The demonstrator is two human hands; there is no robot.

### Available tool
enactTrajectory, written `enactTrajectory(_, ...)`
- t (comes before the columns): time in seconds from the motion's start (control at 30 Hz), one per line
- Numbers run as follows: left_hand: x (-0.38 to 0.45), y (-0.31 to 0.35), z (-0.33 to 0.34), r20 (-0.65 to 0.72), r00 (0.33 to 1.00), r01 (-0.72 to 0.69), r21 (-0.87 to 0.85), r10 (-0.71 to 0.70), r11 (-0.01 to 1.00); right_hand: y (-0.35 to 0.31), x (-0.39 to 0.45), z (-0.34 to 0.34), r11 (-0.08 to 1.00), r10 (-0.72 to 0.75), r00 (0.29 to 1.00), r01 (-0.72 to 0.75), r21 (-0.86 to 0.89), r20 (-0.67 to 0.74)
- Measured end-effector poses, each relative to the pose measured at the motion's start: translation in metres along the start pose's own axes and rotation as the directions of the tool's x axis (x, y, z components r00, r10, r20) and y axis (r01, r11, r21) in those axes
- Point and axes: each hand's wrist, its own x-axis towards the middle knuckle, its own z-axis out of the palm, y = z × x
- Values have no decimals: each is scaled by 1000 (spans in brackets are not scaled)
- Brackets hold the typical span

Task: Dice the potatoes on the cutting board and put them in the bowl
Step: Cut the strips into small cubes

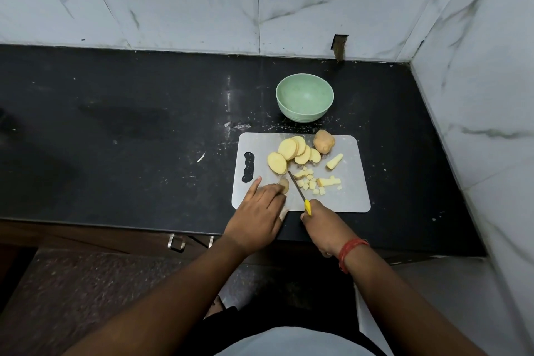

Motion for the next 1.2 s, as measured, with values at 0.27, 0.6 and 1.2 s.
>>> enactTrajectory(0.27, 3, 2, -1, 42, 999, 28, -14, -27, 1000, -1, -6, 8, 999, -17, 999, 16, -28, -34)
enactTrajectory(0.6, 2, 2, -2, 6, 999, 38, -9, -38, 999, 1, -11, 11, 997, -25, 1000, 24, -73, -16)
enactTrajectory(1.2, 2, 0, -2, 22, 1000, 21, 0, -21, 1000, -6, -5, 13, 980, -22, 1000, 21, -200, -5)
